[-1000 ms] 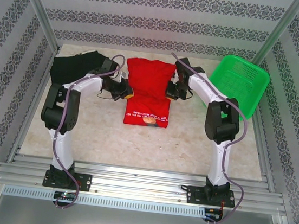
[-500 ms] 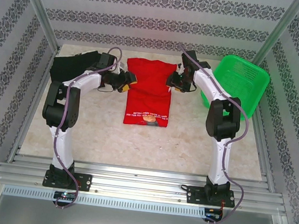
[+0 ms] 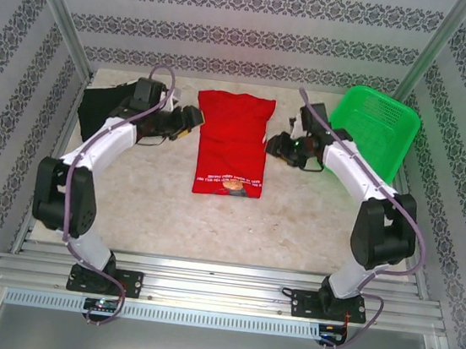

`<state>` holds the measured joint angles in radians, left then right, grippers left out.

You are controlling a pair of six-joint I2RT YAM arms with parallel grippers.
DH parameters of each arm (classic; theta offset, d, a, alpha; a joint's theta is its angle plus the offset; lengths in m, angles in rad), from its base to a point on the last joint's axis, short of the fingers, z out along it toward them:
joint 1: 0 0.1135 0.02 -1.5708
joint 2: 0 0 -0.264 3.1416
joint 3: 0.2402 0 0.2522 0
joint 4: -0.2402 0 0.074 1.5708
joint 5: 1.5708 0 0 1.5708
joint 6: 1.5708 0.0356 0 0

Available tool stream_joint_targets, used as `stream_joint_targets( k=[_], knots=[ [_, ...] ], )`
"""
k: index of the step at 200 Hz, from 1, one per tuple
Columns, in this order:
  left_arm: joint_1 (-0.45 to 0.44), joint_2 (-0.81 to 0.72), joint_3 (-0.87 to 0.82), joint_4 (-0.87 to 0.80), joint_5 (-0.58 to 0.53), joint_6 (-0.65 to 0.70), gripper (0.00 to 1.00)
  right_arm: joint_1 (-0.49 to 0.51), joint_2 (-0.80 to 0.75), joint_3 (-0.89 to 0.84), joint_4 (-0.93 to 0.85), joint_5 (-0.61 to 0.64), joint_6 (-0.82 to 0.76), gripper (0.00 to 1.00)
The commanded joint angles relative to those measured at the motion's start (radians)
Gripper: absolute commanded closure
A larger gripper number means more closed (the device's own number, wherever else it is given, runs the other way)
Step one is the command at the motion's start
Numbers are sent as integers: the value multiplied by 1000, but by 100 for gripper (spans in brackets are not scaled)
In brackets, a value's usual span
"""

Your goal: Fold and stack the t-shirts

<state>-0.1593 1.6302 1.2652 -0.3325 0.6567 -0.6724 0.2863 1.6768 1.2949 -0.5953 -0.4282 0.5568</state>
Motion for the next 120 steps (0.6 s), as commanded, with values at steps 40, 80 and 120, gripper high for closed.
stream_joint_targets(
  k=[40, 80, 120],
  knots=[
    [-99, -246, -430, -62, -59, 42, 29, 123, -135, -362, 149, -22, 81, 40],
    [-107, -179, -486, 149, -34, -73, 30, 128, -80, -406, 280, -55, 137, 38],
    [-127, -62, -477, 256, -25, -123, 32, 132, -6, -395, 326, -56, 153, 37]
  ],
)
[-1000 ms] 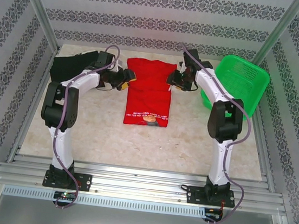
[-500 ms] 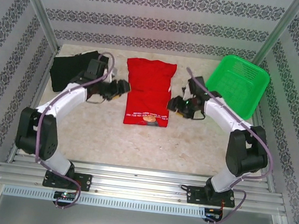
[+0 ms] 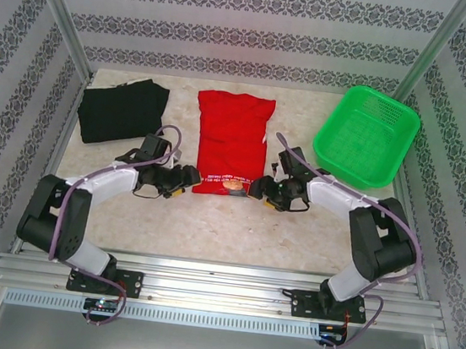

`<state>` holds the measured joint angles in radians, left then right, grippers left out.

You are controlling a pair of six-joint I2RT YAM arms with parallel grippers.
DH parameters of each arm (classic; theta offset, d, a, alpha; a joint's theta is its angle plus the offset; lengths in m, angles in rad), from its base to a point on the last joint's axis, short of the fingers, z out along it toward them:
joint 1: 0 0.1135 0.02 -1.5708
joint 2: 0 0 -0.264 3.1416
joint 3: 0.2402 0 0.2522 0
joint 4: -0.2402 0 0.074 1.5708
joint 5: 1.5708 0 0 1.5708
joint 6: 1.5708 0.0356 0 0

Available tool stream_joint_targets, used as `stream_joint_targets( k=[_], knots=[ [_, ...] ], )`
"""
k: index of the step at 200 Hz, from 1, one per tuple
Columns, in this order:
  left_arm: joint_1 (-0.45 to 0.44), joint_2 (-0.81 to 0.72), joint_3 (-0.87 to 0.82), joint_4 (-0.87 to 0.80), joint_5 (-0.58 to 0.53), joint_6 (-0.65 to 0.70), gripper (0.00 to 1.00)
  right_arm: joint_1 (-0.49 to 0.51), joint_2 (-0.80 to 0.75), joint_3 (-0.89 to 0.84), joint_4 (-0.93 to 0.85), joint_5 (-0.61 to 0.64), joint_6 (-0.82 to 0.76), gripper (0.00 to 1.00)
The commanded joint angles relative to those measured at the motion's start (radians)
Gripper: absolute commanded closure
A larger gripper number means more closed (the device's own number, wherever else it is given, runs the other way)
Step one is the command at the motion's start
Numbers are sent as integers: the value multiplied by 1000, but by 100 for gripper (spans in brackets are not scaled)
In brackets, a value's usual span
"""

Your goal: Fold and stack the t-shirts

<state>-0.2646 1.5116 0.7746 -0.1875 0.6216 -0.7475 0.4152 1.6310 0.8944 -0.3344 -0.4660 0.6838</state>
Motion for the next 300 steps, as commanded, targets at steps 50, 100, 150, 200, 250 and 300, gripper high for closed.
stream_joint_targets(
  k=[50, 100, 150, 200, 250, 300],
  knots=[
    [-36, 140, 48, 91, -14, -50, 34, 1, 96, 51, 64, 6, 23, 36],
    [-59, 217, 79, 188, -39, -106, 39, -6, 160, 84, 92, 20, 36, 38],
    [-77, 310, 180, 206, -47, -125, 47, -3, 211, 152, 79, 9, 42, 49],
    [-80, 383, 304, 107, -32, -86, 65, -7, 237, 222, 30, 12, 24, 75],
    [-77, 239, 236, -15, -55, -30, 100, -6, 166, 224, -66, 23, 10, 100],
    [-91, -38, 10, -69, -85, -69, 100, 32, -100, 43, -171, 23, 89, 100]
  ],
)
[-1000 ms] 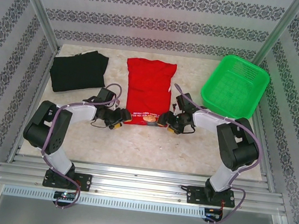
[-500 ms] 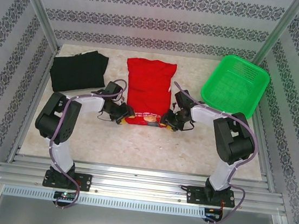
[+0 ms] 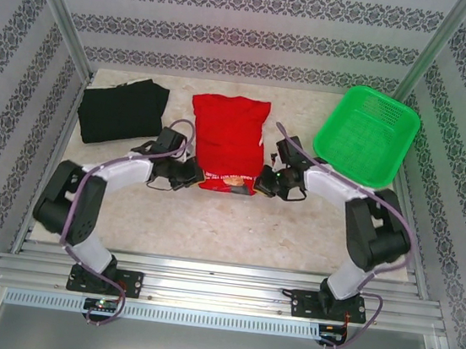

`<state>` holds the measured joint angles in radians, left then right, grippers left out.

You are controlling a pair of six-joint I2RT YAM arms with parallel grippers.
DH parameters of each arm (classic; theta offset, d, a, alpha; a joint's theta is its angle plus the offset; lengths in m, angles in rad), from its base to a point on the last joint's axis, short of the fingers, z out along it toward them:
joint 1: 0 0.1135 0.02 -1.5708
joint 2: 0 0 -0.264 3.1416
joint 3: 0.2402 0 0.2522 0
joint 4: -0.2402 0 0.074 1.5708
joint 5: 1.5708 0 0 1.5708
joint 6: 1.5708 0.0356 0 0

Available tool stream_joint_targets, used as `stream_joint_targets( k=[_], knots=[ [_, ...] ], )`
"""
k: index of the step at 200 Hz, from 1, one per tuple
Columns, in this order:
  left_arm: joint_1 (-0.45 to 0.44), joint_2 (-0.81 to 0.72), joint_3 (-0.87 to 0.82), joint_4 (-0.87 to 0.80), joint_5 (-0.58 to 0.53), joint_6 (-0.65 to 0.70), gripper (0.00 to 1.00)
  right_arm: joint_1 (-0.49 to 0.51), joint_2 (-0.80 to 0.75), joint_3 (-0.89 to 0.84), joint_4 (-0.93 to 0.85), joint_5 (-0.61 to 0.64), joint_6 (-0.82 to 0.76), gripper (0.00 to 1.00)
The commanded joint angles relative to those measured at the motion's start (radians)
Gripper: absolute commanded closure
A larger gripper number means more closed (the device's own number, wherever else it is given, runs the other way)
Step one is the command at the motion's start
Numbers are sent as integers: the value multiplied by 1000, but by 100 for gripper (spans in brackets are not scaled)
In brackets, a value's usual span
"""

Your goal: Fold and stack the t-shirts

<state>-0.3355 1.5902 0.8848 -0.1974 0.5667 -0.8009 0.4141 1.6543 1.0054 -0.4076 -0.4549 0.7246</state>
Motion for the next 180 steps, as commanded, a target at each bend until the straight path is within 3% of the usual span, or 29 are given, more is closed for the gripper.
stream_joint_targets(
  k=[1, 46, 77, 133, 180],
  knots=[
    [-20, -123, -105, -60, -32, -18, 100, 37, -129, -70, -104, 13, 51, 100],
    [-60, -422, -272, -158, -49, -140, 100, 184, -376, -183, -176, 38, 244, 100],
    [-57, -506, -206, -269, -53, -149, 100, 188, -381, -85, -245, 49, 228, 100],
    [63, -349, 60, -271, 29, -110, 100, 55, -160, 256, -335, 11, 44, 100],
    [172, -97, 256, -182, 104, -70, 100, -41, 90, 555, -414, -18, -74, 100]
  ],
)
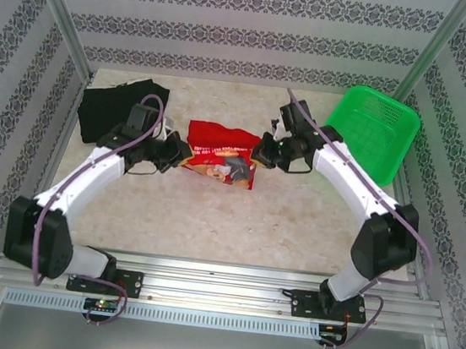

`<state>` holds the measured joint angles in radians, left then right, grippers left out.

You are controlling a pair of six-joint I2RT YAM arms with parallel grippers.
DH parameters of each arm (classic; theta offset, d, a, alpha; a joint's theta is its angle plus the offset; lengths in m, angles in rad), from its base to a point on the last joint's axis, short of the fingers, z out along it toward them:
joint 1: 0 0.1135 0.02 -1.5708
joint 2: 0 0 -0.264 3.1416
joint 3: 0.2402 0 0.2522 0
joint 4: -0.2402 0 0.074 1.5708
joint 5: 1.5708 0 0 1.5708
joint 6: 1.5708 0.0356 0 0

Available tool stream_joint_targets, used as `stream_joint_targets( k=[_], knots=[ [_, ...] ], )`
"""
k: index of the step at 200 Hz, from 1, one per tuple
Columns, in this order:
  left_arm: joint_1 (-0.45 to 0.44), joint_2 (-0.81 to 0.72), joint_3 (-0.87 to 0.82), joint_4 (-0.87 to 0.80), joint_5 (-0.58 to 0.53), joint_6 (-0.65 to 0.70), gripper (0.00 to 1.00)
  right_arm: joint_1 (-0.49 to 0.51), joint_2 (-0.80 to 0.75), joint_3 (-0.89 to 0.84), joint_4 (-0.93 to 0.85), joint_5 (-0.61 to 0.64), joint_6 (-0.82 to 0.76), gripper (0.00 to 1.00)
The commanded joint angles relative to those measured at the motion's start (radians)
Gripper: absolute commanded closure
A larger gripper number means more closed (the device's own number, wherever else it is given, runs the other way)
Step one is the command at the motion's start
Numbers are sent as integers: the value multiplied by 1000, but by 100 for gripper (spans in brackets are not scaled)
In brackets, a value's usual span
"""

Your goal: Fold and stack the t-shirts

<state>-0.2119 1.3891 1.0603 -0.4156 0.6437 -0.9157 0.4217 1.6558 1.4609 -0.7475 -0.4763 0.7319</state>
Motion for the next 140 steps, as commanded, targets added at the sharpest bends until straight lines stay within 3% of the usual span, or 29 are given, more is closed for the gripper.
stream_joint_targets(
  k=[1, 43, 108, 115, 130, 140],
  knots=[
    [50, 110, 85, 38, 28, 46, 100, -49, 93, 103, -73, 3, -82, 100],
    [78, 323, 276, 37, 57, 92, 100, -111, 288, 278, -94, -15, -123, 100],
    [103, 567, 411, 83, 69, 91, 100, -171, 498, 421, -112, -31, -148, 100],
    [105, 595, 420, 104, 70, 83, 100, -173, 519, 434, -106, -32, -146, 93],
    [113, 656, 450, 170, 92, 44, 84, -181, 565, 478, -94, -39, -136, 85],
    [112, 681, 482, 216, 103, 16, 73, -188, 588, 509, -84, -39, -124, 74]
  ],
)
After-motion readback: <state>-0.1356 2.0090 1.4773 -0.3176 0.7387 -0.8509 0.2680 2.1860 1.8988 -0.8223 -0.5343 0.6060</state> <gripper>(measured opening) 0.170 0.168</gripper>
